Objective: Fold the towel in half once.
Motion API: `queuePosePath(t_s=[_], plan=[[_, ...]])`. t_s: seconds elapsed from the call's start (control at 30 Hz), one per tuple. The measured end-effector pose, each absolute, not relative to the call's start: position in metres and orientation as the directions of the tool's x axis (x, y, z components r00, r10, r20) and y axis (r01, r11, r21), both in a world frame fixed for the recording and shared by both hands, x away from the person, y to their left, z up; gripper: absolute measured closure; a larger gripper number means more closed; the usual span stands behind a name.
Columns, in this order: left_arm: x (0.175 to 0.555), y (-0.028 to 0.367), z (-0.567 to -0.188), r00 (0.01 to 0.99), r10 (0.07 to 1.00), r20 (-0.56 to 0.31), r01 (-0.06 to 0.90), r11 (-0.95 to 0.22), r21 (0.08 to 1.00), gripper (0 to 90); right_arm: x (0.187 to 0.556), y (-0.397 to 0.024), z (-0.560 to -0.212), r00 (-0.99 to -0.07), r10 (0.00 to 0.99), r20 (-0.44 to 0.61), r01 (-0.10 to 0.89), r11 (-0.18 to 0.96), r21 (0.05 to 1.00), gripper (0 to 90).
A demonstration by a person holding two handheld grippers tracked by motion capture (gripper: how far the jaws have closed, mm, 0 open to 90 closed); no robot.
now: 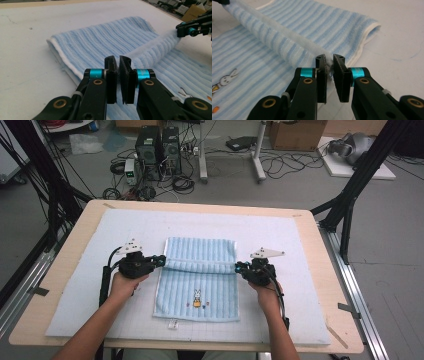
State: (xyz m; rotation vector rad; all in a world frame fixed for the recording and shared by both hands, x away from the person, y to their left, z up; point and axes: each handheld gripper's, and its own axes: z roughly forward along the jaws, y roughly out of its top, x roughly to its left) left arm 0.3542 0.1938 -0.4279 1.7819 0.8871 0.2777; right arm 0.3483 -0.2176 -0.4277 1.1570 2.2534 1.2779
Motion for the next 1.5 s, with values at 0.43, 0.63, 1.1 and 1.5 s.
queuePosePath(t_s=[0.43, 0.63, 1.1, 1.5], plan=[[0.308, 0.201, -0.443, 0.716, 0.662, -0.222, 0.41, -0.142, 0.901, 84.4, 0.303, -0.218, -0.43, -0.645, 0.758, 0.099, 0.471, 0.292, 0.832, 81.4], [0.284, 0.205, -0.44, 0.738, 0.642, -0.207, 0.386, -0.151, 0.91, 84.4, 0.279, -0.217, -0.43, -0.651, 0.754, 0.092, 0.463, 0.298, 0.834, 81.0], [0.238, 0.211, -0.441, 0.757, 0.623, -0.198, 0.38, -0.174, 0.908, 84.4, 0.231, -0.216, -0.428, -0.66, 0.747, 0.082, 0.453, 0.308, 0.837, 80.8], [0.233, 0.215, -0.442, 0.746, 0.619, -0.247, 0.411, -0.136, 0.901, 69.3, 0.223, -0.223, -0.433, -0.591, 0.797, 0.125, 0.517, 0.256, 0.817, 64.9]])
